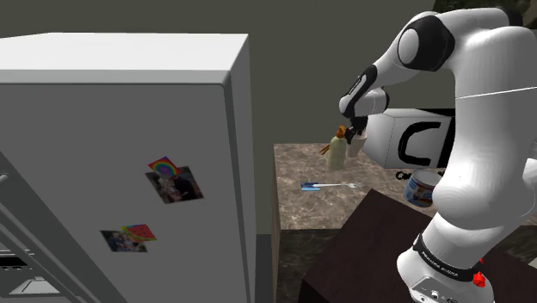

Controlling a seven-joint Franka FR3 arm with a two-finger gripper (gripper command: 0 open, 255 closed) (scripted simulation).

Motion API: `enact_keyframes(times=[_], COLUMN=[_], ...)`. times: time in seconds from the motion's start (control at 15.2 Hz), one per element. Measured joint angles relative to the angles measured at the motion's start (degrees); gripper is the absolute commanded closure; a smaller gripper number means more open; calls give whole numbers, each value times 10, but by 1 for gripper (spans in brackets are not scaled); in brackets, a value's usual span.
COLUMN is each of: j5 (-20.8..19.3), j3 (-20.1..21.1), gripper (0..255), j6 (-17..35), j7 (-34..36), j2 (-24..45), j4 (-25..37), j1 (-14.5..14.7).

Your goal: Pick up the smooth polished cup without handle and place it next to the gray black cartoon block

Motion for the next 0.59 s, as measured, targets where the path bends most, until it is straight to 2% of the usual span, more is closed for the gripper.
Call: enact_keyframes(times=[0.2, 0.59], j5=[-14, -17], j3=[-11, -13], gripper=[0, 0], j6=[-29, -34], j7=[10, 12], j2=[-36, -43], j4=[-5, -9], j1=[13, 16])
